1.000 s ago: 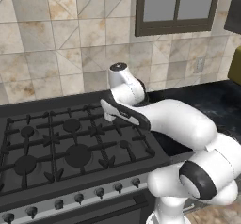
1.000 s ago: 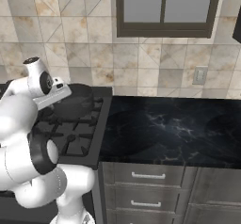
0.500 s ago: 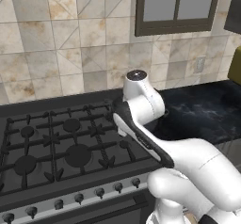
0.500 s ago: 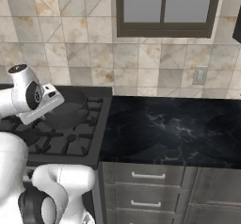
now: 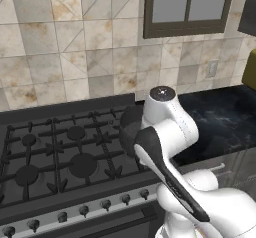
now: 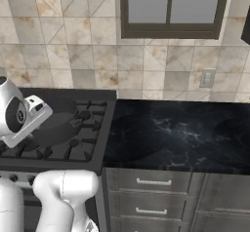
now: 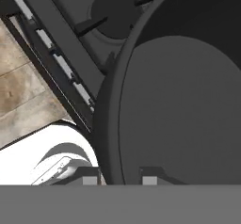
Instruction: Move the pot and pan from the stove into the sink.
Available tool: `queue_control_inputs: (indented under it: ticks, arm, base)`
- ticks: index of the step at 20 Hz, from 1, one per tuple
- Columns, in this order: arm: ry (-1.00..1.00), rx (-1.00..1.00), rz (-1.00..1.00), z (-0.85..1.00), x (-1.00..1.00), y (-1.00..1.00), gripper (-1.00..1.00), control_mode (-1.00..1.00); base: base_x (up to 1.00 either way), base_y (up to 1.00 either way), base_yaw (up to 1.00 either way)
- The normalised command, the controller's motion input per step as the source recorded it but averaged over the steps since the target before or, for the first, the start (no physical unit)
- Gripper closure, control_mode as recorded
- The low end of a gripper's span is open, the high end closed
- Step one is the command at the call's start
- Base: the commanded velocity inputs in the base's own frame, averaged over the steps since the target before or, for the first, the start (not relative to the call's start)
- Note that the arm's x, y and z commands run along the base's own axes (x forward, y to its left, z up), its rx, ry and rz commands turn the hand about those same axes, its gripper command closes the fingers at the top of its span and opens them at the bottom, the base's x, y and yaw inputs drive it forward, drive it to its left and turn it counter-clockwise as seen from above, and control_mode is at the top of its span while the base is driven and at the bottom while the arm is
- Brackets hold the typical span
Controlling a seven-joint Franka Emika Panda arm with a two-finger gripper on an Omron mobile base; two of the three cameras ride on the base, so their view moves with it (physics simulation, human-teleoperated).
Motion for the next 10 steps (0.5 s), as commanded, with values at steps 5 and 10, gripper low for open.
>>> queue_control_inputs:
  ticks: [5,10]
  arm:
    - [-0.12,-0.03,0.14,0.22,-0.81,0.01,1.0,-1.0]
    - [-0.36,0.02,0.06,0.19,-0.71,-0.06,1.0,-1.0]
  base:
    - [0.0,0.0,0.0]
    - [0.0,0.0,0.0]
